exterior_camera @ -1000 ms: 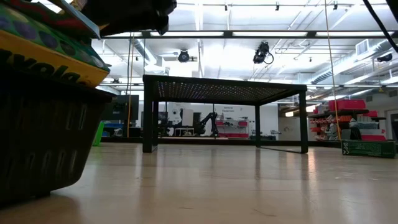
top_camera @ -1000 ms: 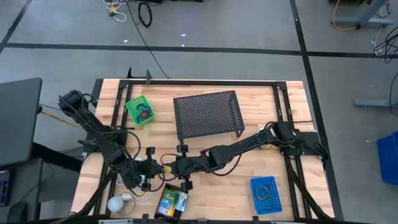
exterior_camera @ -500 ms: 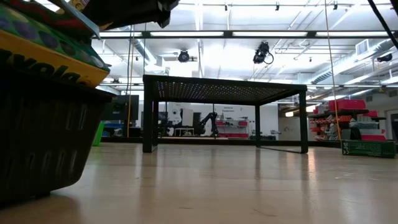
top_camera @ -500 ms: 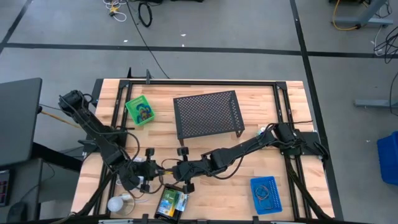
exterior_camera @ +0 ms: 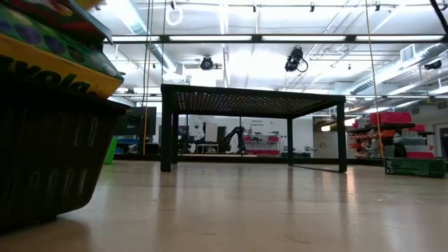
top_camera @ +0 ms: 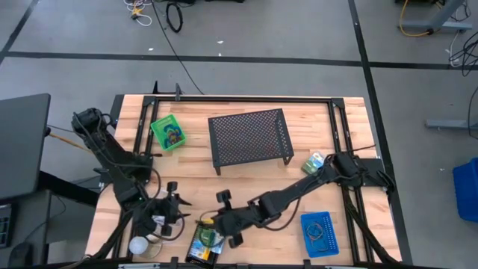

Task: Pick & Place Office Desk Supplies
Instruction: Put the yellow crayon box into the black bin

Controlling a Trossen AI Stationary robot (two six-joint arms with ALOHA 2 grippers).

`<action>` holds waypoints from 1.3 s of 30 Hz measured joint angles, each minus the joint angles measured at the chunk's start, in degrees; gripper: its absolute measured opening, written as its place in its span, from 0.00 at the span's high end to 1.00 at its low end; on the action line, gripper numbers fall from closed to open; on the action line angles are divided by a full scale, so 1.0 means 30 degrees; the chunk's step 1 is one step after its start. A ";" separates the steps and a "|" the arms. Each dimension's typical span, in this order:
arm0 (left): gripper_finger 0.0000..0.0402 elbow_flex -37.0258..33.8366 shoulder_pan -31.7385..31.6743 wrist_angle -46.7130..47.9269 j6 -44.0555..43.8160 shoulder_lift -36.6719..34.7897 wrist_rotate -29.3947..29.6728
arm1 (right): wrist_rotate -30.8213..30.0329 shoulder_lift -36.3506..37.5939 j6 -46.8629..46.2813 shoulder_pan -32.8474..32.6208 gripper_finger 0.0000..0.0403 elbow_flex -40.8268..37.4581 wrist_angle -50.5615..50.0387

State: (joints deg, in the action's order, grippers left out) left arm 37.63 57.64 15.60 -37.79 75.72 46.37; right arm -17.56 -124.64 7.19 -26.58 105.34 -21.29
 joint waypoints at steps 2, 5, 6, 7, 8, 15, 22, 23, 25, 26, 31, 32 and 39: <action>0.60 0.0000 0.0201 0.0433 -0.0757 0.0000 0.0693 | -0.0091 0.0064 0.0237 -0.0300 0.93 0.0000 0.0014; 0.60 0.0000 0.0222 0.0655 -0.1117 0.0000 0.1019 | -0.0325 0.0065 0.0709 -0.0759 0.93 0.0000 -0.0464; 0.60 0.0000 0.0220 0.0655 -0.1121 0.0000 0.1051 | -0.0449 0.0065 0.0800 -0.0900 0.93 0.0000 -0.0667; 0.60 0.0000 0.0177 0.0652 -0.1124 -0.0007 0.1064 | -0.0683 0.0065 0.0901 -0.1018 0.93 0.0000 -0.0936; 0.60 0.0000 0.0137 0.0650 -0.1124 -0.0007 0.1062 | -0.0937 0.0065 0.0996 -0.1122 0.93 0.0000 -0.1252; 0.60 0.0000 0.0127 0.0648 -0.1120 -0.0007 0.1314 | -0.1255 0.0058 0.3636 -0.1425 0.93 0.0000 -0.1662; 0.60 0.0000 0.0120 0.0648 -0.1256 -0.0007 0.1590 | -0.0741 0.0051 0.5825 -0.1331 0.93 0.0000 -0.1535; 0.60 0.0000 0.0127 0.0648 -0.1256 -0.0007 0.1655 | -0.0620 0.0044 0.6232 -0.1331 0.93 0.0000 -0.1408; 0.60 0.0000 0.0127 0.0648 -0.1262 -0.0007 0.1822 | -0.0340 0.0043 0.6941 -0.1331 0.93 0.0000 -0.0917; 0.60 0.0000 0.0127 0.0648 -0.1263 -0.0007 0.1922 | -0.0091 0.0043 0.7267 -0.1331 0.93 0.0000 -0.0578; 0.60 0.0000 0.0127 0.0648 -0.1269 -0.0022 0.2102 | 0.1090 -0.0084 0.7904 -0.1099 0.93 0.0014 0.0275; 0.60 0.0000 0.0127 0.0648 -0.1301 -0.0022 0.2120 | 0.1083 -0.0218 0.8080 -0.1041 0.93 0.0029 0.0337; 0.60 0.0000 0.0120 0.0633 -0.1489 -0.0022 0.2744 | 0.1390 -0.1319 0.9453 -0.0574 0.93 0.0444 0.0162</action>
State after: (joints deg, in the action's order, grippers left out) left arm 37.63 58.00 17.50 -42.26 75.66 54.60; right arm -13.39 -128.60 35.55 -28.30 106.67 -20.80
